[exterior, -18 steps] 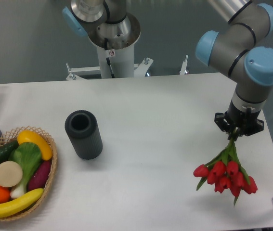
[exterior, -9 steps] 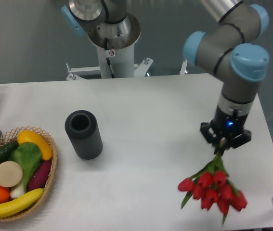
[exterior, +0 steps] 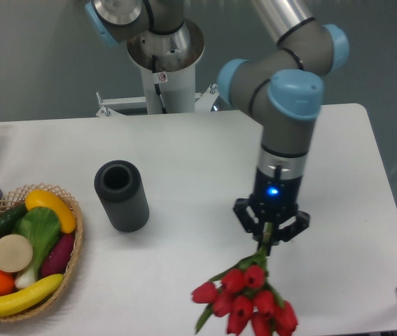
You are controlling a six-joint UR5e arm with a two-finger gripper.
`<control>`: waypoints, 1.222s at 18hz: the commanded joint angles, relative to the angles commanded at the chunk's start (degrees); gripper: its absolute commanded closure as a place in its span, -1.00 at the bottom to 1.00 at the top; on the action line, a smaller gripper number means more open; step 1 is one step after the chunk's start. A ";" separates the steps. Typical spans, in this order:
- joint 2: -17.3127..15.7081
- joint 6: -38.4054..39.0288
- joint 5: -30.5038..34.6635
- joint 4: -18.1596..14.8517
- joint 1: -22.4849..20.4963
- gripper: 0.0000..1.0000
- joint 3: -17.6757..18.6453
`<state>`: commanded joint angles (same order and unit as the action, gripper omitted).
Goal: Insert the flowers into the vase
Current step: 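Carry the tulips over to the dark grey vase, stems downward, then lower the tulip stems into the vase opening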
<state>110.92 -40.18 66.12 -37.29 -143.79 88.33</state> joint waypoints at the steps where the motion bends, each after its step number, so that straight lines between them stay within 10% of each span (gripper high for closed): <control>1: -0.79 0.19 -2.46 1.85 0.09 1.00 0.44; 22: -19.86 -6.75 -47.39 7.32 -2.98 1.00 21.79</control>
<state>91.06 -46.93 18.73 -29.97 -146.77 110.12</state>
